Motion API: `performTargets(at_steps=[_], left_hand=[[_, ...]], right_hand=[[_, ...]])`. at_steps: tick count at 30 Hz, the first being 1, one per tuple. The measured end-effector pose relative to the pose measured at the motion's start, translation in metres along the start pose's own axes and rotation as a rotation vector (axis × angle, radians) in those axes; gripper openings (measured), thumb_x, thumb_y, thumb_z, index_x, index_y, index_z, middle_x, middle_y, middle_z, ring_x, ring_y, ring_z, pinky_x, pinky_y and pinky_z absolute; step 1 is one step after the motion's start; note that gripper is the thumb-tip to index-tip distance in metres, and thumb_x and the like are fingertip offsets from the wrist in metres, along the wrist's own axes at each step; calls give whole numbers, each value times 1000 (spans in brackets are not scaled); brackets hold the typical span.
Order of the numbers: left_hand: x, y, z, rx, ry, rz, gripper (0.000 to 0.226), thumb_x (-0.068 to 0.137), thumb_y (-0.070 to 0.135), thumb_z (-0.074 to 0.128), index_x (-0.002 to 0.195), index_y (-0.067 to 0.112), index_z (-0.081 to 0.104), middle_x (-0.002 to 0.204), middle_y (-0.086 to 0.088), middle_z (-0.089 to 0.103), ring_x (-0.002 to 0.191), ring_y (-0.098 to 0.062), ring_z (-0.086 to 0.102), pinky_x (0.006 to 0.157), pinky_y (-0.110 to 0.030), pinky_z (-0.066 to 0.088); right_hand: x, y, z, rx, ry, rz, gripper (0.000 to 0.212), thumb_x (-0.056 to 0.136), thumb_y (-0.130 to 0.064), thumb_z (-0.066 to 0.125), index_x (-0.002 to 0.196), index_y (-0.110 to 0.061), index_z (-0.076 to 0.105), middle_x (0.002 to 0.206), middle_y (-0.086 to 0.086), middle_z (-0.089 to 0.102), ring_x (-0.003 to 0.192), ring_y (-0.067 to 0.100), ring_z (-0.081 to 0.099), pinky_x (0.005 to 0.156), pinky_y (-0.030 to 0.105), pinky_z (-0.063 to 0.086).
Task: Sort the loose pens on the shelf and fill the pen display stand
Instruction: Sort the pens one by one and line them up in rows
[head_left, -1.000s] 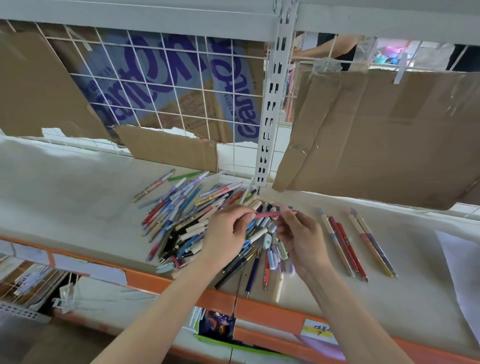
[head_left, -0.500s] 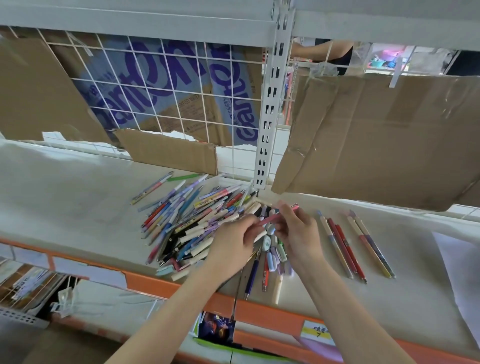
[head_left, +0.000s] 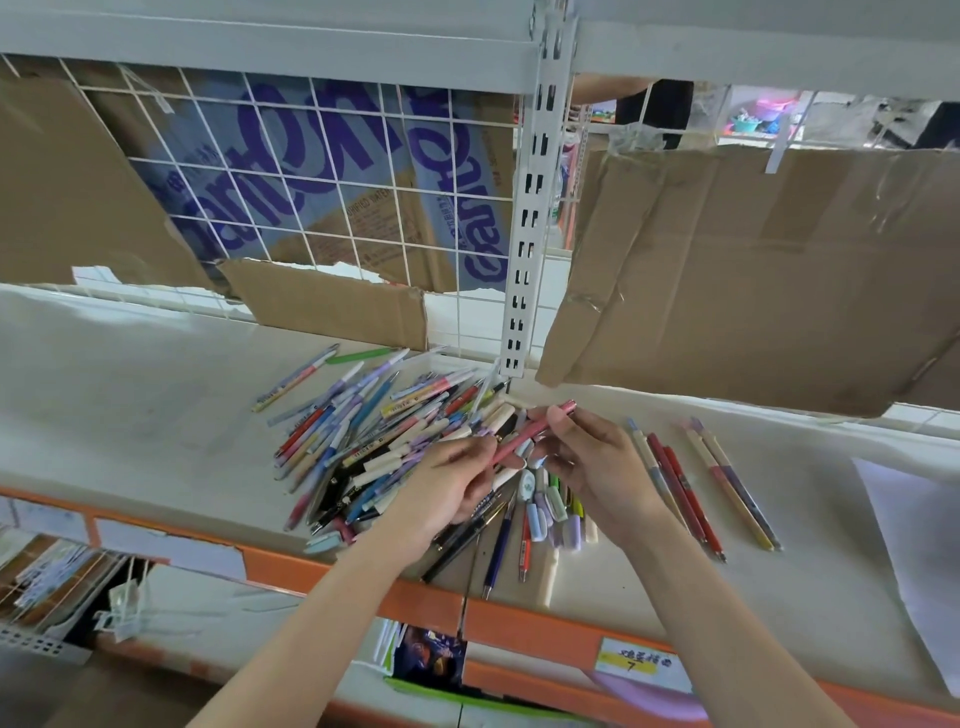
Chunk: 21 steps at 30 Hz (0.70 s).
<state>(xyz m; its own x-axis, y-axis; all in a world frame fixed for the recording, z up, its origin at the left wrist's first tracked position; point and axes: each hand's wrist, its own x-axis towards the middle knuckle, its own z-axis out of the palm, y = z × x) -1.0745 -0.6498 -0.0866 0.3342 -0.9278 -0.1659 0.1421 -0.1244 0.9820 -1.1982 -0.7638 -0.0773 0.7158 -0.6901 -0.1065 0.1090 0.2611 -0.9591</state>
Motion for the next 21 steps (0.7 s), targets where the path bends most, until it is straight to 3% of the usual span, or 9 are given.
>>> performTargets(at_steps=[3,8,13,17,19,21], left_hand=[[-4,2,1,2,-3,74,27,96,20,46,82,20,70,52,5,44,37,-5,23,35,-16,18],[-6,2,7,147,79,139,21,90,19,60,80,34,69,55,10,50,44,-3,35,42,-15,26],[-2,-5,9,204,159,174,17,88,16,63,76,29,63,63,10,59,44,4,44,44,-7,32],[3,-13,6,405,150,149,12,89,22,61,81,31,61,76,12,67,69,-1,61,68,-23,49],[6,-14,-3,534,163,153,15,90,23,58,85,37,57,84,15,66,81,4,61,77,-14,48],[10,-11,-17,638,230,164,16,92,23,55,87,39,52,88,18,62,81,8,58,72,-4,43]], right_hand=[[-2,-5,1,8,-9,-17,26,78,-31,60,84,-7,68,72,4,64,67,17,53,66,28,41],[-2,-8,3,0,54,-24,30,68,-39,65,71,-10,59,61,3,54,54,10,48,60,25,39],[-1,-2,1,-65,-9,-47,13,87,-20,60,84,-7,59,73,4,63,67,14,56,65,28,42],[5,0,-5,-277,56,-107,9,94,-12,53,94,-9,61,69,-2,66,54,8,53,51,19,42],[13,-1,-18,-485,155,-124,14,95,-17,53,102,-9,61,61,-3,59,45,4,45,46,17,37],[20,-2,-38,-777,243,-135,23,95,-28,52,110,-12,60,65,-3,56,50,3,48,51,17,39]])
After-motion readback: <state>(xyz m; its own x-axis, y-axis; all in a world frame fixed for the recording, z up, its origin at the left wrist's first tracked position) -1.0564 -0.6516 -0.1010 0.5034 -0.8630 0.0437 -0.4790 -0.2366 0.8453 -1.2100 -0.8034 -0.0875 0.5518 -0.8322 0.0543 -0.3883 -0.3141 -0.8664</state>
